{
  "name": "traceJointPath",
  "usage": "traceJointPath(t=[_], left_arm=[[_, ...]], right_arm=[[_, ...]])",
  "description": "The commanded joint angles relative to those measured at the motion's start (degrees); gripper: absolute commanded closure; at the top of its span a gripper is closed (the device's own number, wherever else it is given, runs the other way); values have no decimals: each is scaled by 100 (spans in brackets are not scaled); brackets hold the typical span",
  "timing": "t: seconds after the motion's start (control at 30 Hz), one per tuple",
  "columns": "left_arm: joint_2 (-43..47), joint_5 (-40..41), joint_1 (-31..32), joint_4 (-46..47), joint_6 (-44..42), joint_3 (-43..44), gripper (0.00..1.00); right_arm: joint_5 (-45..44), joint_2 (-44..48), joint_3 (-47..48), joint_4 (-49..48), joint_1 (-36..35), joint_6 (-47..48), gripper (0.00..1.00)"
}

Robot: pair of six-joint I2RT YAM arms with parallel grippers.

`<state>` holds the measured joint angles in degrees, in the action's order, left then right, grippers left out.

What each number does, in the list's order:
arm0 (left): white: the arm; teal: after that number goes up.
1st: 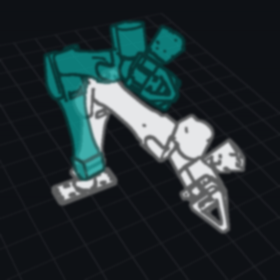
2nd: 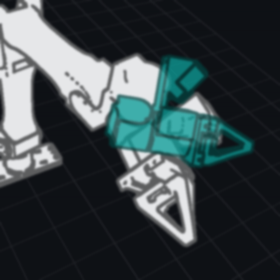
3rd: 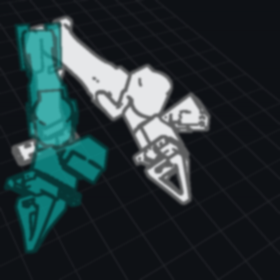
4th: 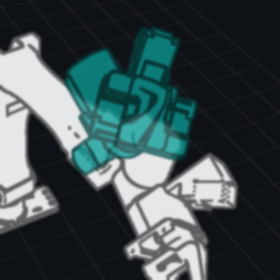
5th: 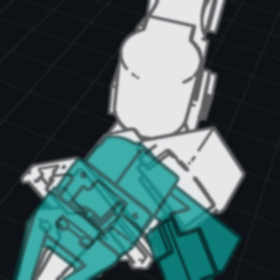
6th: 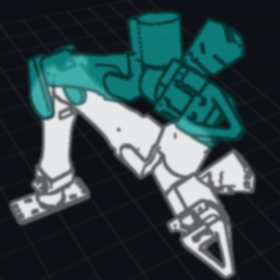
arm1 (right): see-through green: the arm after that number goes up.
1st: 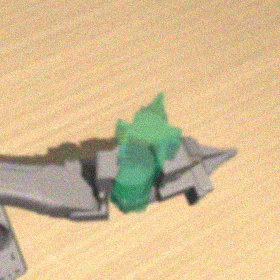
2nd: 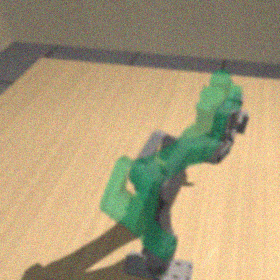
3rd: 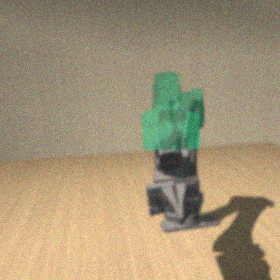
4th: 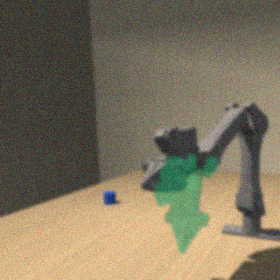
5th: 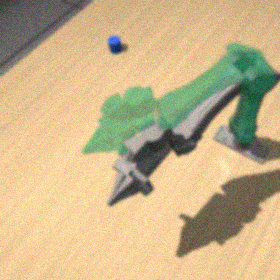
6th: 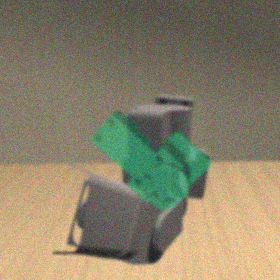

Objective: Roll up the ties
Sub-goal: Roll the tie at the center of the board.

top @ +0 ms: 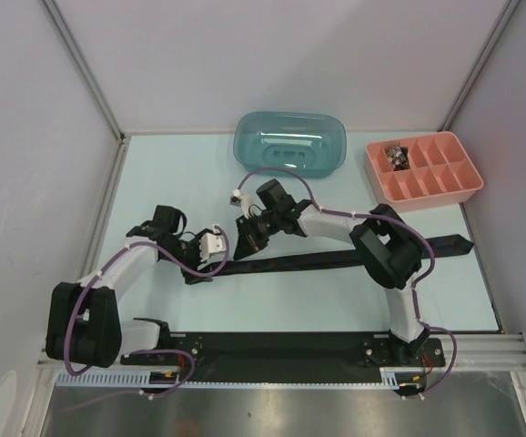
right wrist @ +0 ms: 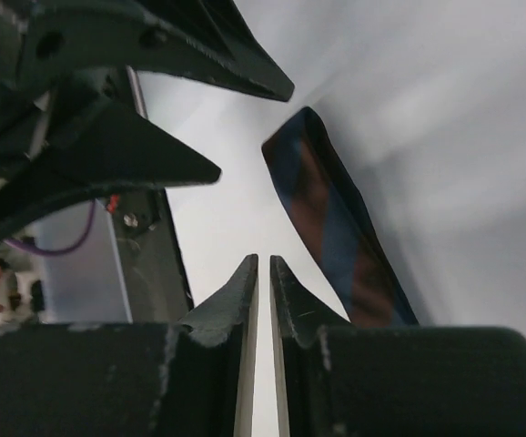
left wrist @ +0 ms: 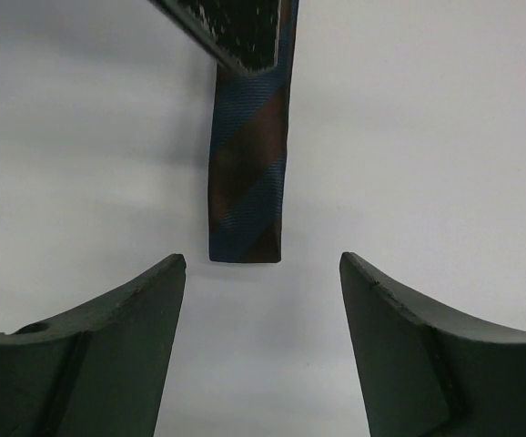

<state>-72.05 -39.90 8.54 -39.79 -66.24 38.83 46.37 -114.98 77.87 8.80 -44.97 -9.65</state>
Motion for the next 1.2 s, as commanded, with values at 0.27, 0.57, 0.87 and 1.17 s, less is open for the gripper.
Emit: traceJointPath(t=[0.27,0.57,0.87,1.17], left_arm=[[-432,246,-19,86,-565,239,27],[-757,439,96,6,-627,318,29],[-1012,562,324,129,-469,476,30],[-855,422,430,-178,-390,705,64]], right_arm=[[118,-885,229,-1205,-82,-1953,91],[-93,-1272,378,-652,-30,-1751,96],[-128,-1396,413,-537,59,-1821,98],[-181,-1457,458,-458,94,-1812,99]])
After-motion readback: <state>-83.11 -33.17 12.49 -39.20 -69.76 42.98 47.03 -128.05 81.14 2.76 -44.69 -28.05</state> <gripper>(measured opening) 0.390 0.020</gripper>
